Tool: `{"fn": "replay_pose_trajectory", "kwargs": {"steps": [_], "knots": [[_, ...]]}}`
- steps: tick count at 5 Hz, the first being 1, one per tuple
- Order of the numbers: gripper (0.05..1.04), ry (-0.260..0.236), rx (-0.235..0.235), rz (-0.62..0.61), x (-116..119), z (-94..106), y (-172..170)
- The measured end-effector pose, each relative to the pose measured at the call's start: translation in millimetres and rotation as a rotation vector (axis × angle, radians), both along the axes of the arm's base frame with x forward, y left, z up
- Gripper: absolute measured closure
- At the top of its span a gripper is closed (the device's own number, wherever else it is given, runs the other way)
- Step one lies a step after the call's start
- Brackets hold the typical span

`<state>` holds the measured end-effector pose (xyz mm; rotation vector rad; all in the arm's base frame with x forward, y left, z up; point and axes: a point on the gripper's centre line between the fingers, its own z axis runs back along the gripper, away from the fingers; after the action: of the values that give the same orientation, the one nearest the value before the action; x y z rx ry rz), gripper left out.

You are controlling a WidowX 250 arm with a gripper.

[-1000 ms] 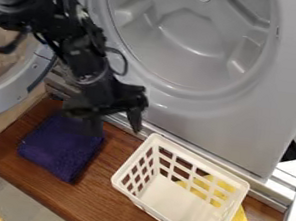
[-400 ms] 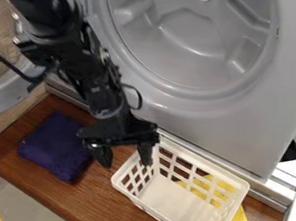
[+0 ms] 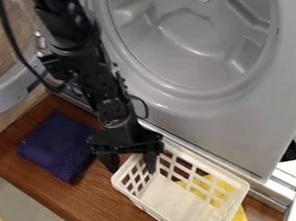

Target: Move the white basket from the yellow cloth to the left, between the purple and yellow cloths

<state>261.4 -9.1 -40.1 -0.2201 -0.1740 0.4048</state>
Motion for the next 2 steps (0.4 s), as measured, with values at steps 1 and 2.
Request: {"fn": "replay_pose_trajectory", "kwargs": {"steps": [1,2], "knots": [[0.427,-0.01,0.002,-0.012,1.7,-1.3,-1.9],[0.732,0.008,0.02,-0.058,1.8,-2.7,-5.2]]}}
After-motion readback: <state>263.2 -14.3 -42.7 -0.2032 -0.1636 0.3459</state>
